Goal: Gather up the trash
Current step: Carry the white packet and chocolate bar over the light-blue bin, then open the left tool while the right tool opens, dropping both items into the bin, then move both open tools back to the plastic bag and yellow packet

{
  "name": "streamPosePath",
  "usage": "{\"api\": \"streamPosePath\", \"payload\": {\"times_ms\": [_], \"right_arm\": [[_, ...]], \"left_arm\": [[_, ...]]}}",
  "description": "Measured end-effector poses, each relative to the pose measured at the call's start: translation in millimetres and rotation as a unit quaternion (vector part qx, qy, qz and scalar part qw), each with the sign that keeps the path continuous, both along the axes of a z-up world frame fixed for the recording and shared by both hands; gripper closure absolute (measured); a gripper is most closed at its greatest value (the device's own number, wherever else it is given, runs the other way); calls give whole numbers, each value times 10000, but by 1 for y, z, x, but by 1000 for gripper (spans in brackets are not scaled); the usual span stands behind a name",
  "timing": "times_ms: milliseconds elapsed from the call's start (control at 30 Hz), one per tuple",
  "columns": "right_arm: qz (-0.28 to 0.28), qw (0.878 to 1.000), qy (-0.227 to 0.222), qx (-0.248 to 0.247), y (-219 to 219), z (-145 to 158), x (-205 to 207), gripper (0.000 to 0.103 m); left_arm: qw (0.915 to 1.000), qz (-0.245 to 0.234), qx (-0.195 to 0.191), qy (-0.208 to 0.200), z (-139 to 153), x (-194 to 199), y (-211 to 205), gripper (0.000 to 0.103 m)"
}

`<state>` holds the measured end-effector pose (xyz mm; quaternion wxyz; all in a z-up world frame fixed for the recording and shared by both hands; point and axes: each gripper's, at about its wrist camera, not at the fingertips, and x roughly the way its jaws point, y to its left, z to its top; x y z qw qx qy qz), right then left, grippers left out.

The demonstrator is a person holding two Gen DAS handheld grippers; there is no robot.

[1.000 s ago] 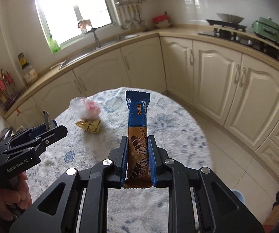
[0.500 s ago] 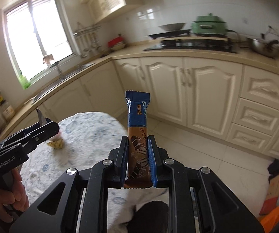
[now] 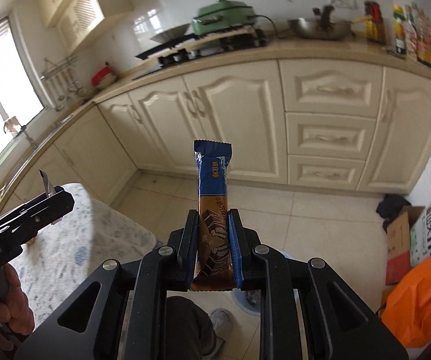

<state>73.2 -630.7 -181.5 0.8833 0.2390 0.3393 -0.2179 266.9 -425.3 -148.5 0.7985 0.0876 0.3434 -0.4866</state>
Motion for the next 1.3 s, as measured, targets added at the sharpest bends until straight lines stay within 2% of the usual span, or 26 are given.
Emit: {"api": "streamPosePath", "payload": {"times_ms": [300, 533, 633, 700, 767, 833, 900, 967, 1000, 1033, 1100, 1300], "right_arm": [[-298, 9964, 449, 656, -49, -77, -1, 84], [-403, 9915, 627, 1064, -73, -120, 7, 84], [-454, 9896, 725, 1154, -79, -135, 12, 81], [-455, 9867, 828, 1325, -84, -150, 15, 81], [-545, 9837, 961, 1416, -88, -164, 14, 75], [-645, 9810, 1056, 1491, -89, -173, 10, 56], [-722, 9800, 1049, 1530, -87, -175, 5, 49], [-814, 9795, 1041, 1521, -83, -173, 1, 33], [-826, 9797, 1028, 1508, -81, -171, 1, 20], [-837, 9801, 1009, 1489, -79, -169, 1, 11], [-893, 9804, 1006, 1442, -75, -163, 1, 3], [-889, 9843, 892, 1240, -58, -134, 7, 0]], "left_arm": [[9937, -443, 847, 580, -57, 20, -114, 59], [9847, -467, 1373, 967, -116, 59, -200, 58], [9802, -497, 1564, 1111, -136, 68, -225, 51], [9756, -537, 1752, 1208, -149, 74, -239, 33], [9735, -440, 1892, 1209, -158, 81, -254, 25], [9731, -318, 1932, 1214, -161, 87, -259, 22], [9747, -216, 1911, 1136, -157, 89, -259, 12], [9769, -112, 1909, 953, -152, 87, -254, 6], [9782, -80, 1881, 876, -148, 86, -251, 6], [9794, -39, 1854, 802, -143, 83, -247, 6], [9812, 41, 1800, 698, -133, 79, -240, 4], [9891, 296, 1398, 346, -92, 61, -203, 1]]}}
